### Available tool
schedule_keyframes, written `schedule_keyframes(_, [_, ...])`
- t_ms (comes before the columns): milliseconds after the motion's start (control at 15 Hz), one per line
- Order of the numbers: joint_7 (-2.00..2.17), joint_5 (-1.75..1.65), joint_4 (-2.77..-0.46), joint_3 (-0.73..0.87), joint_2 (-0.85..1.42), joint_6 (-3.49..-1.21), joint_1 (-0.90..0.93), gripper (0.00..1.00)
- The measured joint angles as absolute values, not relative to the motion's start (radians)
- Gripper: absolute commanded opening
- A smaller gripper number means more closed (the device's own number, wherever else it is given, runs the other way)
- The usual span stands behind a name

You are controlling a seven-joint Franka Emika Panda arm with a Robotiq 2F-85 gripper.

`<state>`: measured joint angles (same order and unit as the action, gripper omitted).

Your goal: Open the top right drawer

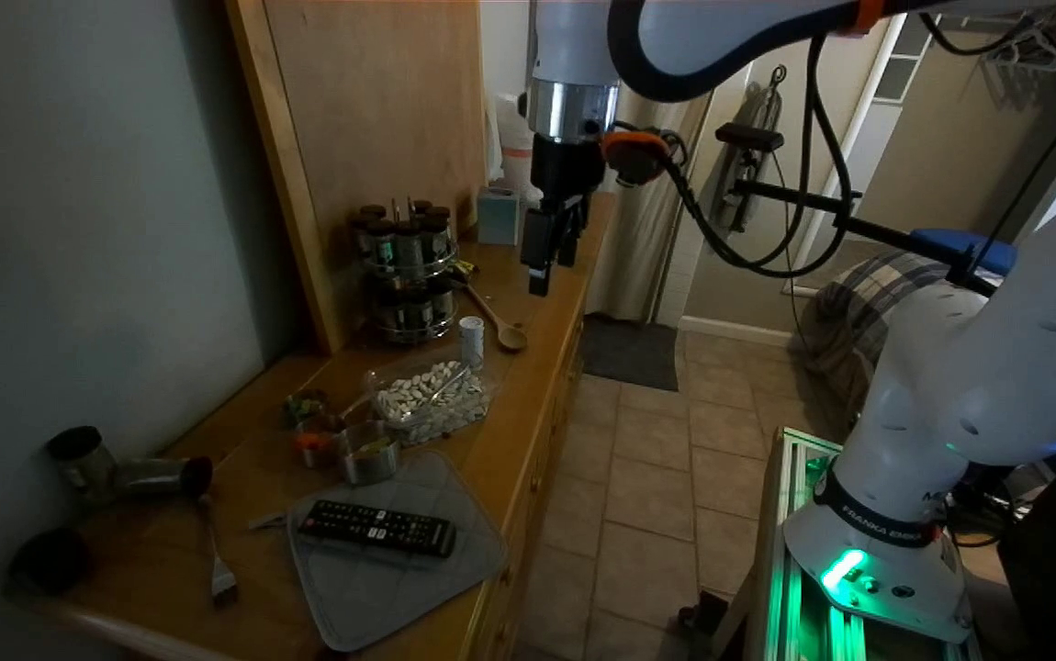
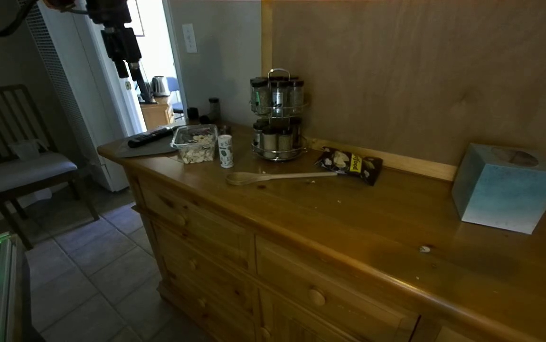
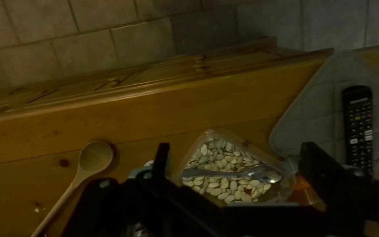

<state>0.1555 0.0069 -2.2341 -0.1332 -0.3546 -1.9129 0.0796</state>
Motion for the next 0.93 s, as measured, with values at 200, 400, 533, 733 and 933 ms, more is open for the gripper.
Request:
schedule_keyframes(200, [0.095, -0.063, -2.303, -0.095, -0.368, -1.963, 0.054, 1.0])
schedule_keyframes(400, [0.049, -0.113, -2.383, -0.052, -0.39, -2.025, 0.024, 1.0])
schedule_keyframes(533, [0.03, -0.14, -2.439, -0.023, -0.41, -2.067, -0.001, 1.0])
schedule_keyframes(733, [0.009, -0.162, -2.523, 0.026, -0.445, -2.142, -0.043, 1.0])
schedule_keyframes(933, [-0.005, -0.162, -2.563, 0.057, -0.459, -2.177, -0.069, 1.0])
